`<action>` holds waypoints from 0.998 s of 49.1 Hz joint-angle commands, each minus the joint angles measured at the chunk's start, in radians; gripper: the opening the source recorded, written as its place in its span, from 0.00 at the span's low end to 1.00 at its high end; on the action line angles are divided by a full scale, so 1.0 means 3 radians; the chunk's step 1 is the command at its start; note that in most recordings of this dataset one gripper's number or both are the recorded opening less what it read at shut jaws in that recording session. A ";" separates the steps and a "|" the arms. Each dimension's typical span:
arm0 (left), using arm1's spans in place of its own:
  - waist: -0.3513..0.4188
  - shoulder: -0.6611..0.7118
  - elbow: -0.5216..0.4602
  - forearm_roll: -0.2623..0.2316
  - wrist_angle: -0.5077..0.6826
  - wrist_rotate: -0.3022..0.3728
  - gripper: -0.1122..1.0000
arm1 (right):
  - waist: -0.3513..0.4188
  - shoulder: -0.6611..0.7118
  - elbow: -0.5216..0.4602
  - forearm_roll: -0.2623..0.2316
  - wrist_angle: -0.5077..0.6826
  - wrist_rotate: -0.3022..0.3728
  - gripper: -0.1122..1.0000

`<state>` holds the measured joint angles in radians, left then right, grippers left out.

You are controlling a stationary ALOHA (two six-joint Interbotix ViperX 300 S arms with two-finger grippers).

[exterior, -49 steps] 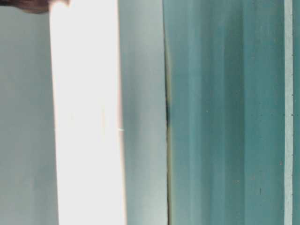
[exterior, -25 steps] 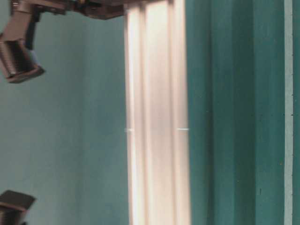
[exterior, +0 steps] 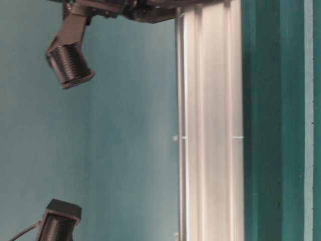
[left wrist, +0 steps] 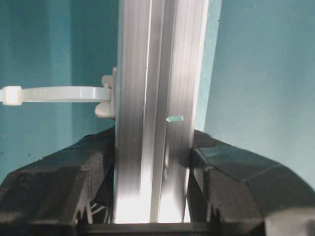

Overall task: Lift the large metal rail with both hands.
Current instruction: 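Lower the rail back onto the table with both grippers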

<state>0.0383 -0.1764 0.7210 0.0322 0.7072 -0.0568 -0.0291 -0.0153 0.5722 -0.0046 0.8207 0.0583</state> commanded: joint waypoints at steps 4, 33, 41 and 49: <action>-0.0015 0.0026 -0.0031 0.0005 -0.0128 -0.0031 0.43 | 0.0056 0.0031 0.0072 0.0010 -0.0133 0.0046 0.47; -0.0138 0.0327 0.0107 0.0005 -0.0654 -0.0097 0.43 | 0.0153 0.0179 0.0276 0.0015 -0.0501 0.0128 0.47; -0.0138 0.0373 0.0128 0.0005 -0.0736 -0.0097 0.43 | 0.0153 0.0225 0.0281 0.0015 -0.0562 0.0128 0.47; -0.0128 0.0399 0.0179 0.0005 -0.0864 -0.0066 0.43 | 0.0153 0.0256 0.0286 0.0015 -0.0562 0.0128 0.47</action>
<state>-0.0031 -0.0491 0.7793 0.0337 0.4786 -0.0782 0.0138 0.0598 0.6627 -0.0015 0.6642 0.0890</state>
